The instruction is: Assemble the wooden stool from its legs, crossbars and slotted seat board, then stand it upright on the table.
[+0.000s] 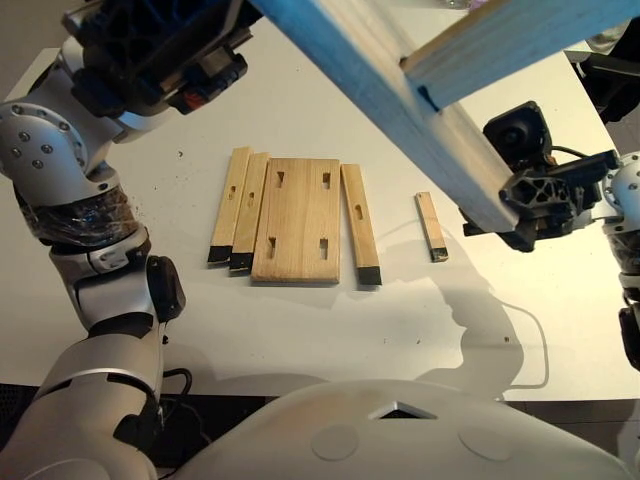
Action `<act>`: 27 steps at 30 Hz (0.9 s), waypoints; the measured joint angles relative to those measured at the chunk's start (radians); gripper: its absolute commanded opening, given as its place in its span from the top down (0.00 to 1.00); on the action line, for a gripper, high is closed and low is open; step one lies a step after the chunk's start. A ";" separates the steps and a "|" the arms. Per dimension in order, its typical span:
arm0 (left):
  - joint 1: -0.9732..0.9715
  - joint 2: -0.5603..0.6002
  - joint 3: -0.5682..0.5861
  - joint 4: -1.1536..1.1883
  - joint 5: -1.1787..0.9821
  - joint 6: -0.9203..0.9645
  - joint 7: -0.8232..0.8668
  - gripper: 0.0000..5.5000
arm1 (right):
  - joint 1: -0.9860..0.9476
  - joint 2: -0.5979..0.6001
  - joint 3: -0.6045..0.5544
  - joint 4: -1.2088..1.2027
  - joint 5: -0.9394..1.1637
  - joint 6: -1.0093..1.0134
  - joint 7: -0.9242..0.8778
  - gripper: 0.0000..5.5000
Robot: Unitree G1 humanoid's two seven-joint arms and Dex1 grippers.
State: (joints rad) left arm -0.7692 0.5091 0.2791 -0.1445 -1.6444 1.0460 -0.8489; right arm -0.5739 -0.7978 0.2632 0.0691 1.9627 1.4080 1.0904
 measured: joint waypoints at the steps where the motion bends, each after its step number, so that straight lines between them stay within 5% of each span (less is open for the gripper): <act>1: 0.007 -0.002 0.000 -0.008 -0.006 -0.002 0.004 0.55 | 0.013 0.028 -0.018 -0.009 0.000 -0.010 -0.028 0.81; 13: 0.048 -0.006 0.031 -0.017 -0.030 -0.106 0.044 0.60 | 0.244 0.488 -0.272 -0.225 0.020 -0.158 -0.515 0.81; 22: 0.073 -0.002 0.090 0.014 -0.046 -0.205 0.049 0.60 | 0.379 0.819 -0.308 -0.485 0.020 -0.336 -0.934 0.81; 27: 0.095 0.005 0.103 0.034 -0.053 -0.236 0.051 0.60 | 0.405 0.872 -0.301 -0.613 0.020 -0.452 -1.125 0.81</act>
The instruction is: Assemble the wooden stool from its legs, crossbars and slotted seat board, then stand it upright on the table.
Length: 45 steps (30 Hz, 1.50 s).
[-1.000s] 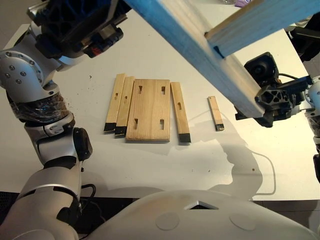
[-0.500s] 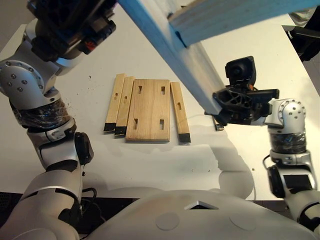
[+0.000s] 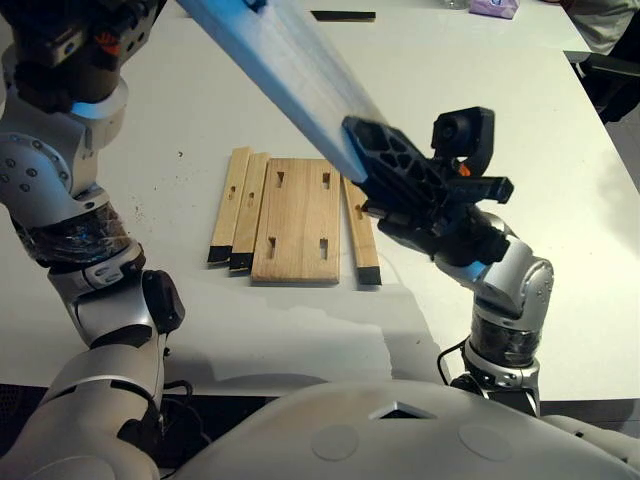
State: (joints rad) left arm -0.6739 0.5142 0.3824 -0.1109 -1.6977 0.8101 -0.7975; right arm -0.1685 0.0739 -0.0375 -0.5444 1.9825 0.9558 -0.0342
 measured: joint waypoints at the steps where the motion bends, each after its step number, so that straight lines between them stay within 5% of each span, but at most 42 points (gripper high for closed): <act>1: 0.007 0.007 0.001 0.002 0.004 -0.003 0.003 0.61 | 0.003 0.000 0.004 -0.037 0.000 -0.050 -0.048 0.81; 13: 0.046 0.077 -0.027 -0.004 0.071 0.020 0.011 0.62 | 0.041 -0.007 0.178 -0.314 -0.001 -0.625 -0.465 0.81; 20: 0.067 0.084 -0.029 -0.027 0.092 0.020 0.032 0.62 | -0.009 -0.054 0.085 -0.225 -0.002 -0.547 -0.391 0.81; 34: 0.110 0.033 -0.054 -0.082 0.095 0.025 0.054 0.62 | 0.030 -0.001 0.086 -0.273 -0.005 -0.641 -0.462 0.38; 45: 0.042 0.025 -0.036 0.006 0.189 -0.017 0.099 0.62 | 0.000 -0.004 0.111 -0.257 -0.010 -0.638 -0.486 0.37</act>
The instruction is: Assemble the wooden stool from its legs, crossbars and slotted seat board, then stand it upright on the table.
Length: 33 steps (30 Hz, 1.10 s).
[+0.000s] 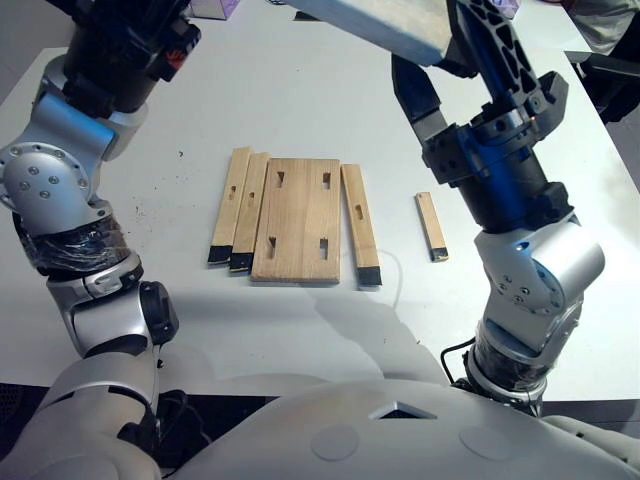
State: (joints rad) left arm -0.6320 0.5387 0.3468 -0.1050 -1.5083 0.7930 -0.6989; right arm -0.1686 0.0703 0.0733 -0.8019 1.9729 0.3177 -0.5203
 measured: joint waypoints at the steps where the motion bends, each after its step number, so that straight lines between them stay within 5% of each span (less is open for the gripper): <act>1: -0.001 0.001 0.000 0.001 0.003 0.002 0.003 0.62 | 0.000 -0.001 -0.006 0.005 0.000 0.010 0.015 0.37; 6: -0.002 0.002 0.010 0.004 0.012 0.003 0.051 0.62 | 0.030 -0.361 -0.141 0.125 -0.020 0.273 0.288 0.37; 9: 0.012 0.003 0.037 -0.001 0.009 0.003 0.103 0.62 | 0.028 -0.607 -0.199 0.181 -0.221 0.403 0.507 0.37; 18: 0.030 0.008 0.053 -0.004 0.007 0.020 0.131 0.62 | -0.029 -0.883 -0.116 0.261 -0.960 0.275 0.993 0.37; 21: 0.064 0.056 0.053 -0.009 0.035 0.055 0.108 0.62 | -0.191 -0.996 -0.054 0.385 -1.237 0.139 1.223 0.37; 33: 0.095 0.075 -0.017 -0.041 0.198 0.058 -0.045 0.62 | -0.481 -0.940 0.074 0.562 -1.418 0.064 1.599 0.37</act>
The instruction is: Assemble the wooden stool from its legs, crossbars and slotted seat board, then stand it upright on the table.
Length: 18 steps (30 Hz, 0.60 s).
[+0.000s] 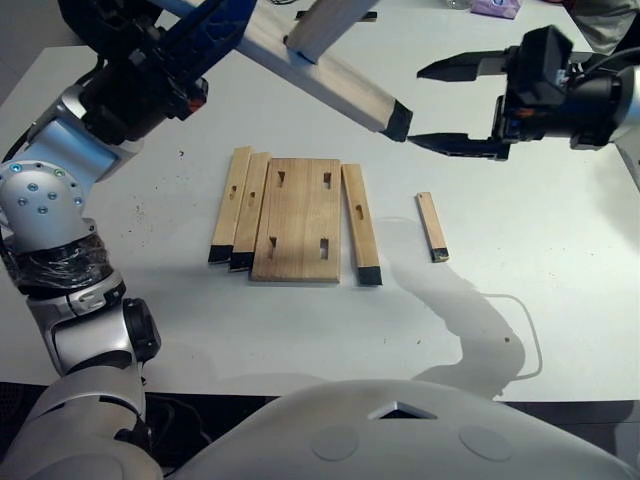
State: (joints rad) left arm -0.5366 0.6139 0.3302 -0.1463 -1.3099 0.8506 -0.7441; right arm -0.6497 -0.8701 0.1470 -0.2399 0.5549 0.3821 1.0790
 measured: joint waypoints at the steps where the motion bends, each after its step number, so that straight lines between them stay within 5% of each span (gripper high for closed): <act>1: 0.000 -0.005 -0.008 -0.004 0.005 0.000 -0.003 0.62 | -0.007 0.012 0.008 0.011 -0.012 0.000 0.006 0.37; 11: -0.004 -0.040 -0.022 -0.017 0.034 -0.005 -0.008 0.65 | -0.011 0.106 0.060 0.017 -0.086 0.030 0.024 0.37; 18: -0.006 -0.052 -0.021 -0.017 0.052 -0.016 -0.006 0.86 | 0.004 0.124 0.040 -0.001 -0.083 0.105 0.018 0.37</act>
State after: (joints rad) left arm -0.5426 0.5622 0.3089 -0.1637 -1.2576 0.8349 -0.7505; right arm -0.6453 -0.7462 0.1874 -0.2411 0.4723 0.4870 1.0969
